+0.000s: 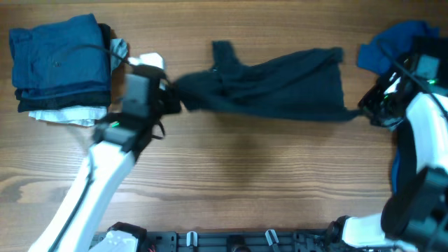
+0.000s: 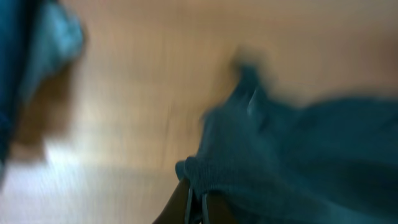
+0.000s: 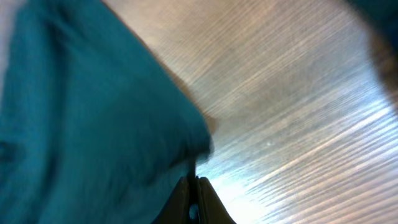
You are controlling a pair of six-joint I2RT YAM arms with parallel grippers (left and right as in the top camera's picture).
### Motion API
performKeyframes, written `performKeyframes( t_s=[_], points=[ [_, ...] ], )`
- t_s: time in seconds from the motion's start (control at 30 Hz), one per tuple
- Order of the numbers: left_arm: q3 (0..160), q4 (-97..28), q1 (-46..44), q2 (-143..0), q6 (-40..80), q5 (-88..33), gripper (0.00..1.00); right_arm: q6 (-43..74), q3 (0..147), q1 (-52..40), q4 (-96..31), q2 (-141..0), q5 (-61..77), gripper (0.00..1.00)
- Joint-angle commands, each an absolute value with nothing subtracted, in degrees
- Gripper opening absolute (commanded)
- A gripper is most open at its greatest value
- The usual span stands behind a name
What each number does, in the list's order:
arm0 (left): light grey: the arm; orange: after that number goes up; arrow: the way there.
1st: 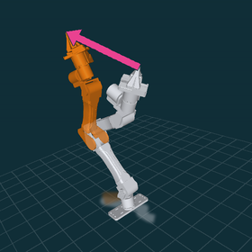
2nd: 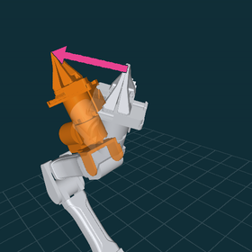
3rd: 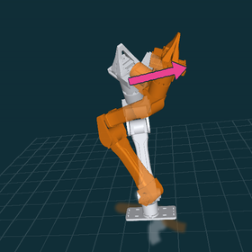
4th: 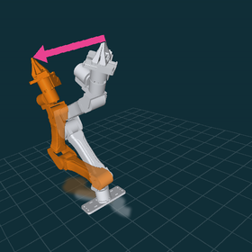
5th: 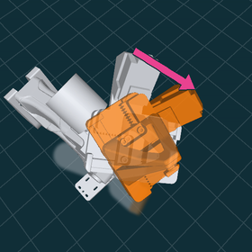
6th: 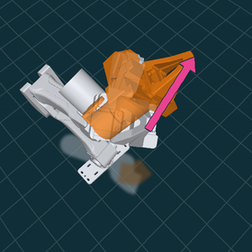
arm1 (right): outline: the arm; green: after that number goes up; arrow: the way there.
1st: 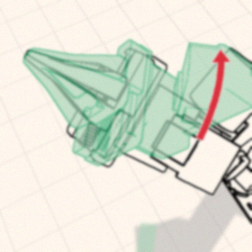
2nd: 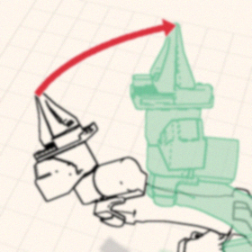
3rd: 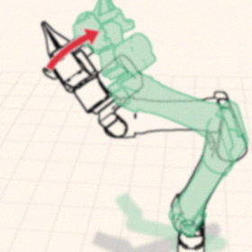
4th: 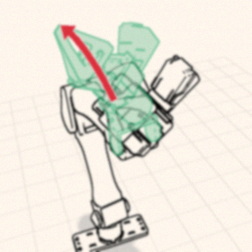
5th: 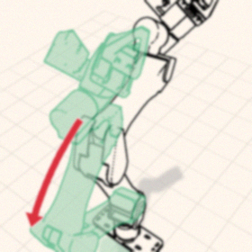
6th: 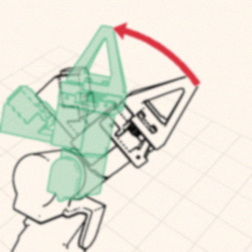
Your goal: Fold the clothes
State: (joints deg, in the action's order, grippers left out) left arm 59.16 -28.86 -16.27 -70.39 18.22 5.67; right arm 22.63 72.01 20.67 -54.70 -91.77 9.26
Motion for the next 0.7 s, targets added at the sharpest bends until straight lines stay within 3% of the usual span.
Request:
performKeyframes(
  t_s=[0.0, 0.4, 0.53, 0.67],
  points=[
    [65.7, -28.8, -14.0, -63.6, 20.4, 5.8, 0.04, 19.4, 80.8, 20.4, -60.2, -84.6, 12.3, 0.04],
    [84.9, -31.1, -14.0, -61.3, 19.8, 5.8, 0.04, 14.8, 114.2, 20.4, -78.8, -80.4, 12.6, 0.04],
    [85.5, -34.5, -14.0, -61.8, 19.8, 4.3, 0.04, 13.5, 115.7, 20.4, -82.4, -80.4, 18.3, 0.04],
    [85.5, -34.4, -14.0, -64.0, 19.8, 4.3, 0.04, 4.6, 114.4, 20.4, -85.4, -81.7, 28.8, 0.04]
  ],
)
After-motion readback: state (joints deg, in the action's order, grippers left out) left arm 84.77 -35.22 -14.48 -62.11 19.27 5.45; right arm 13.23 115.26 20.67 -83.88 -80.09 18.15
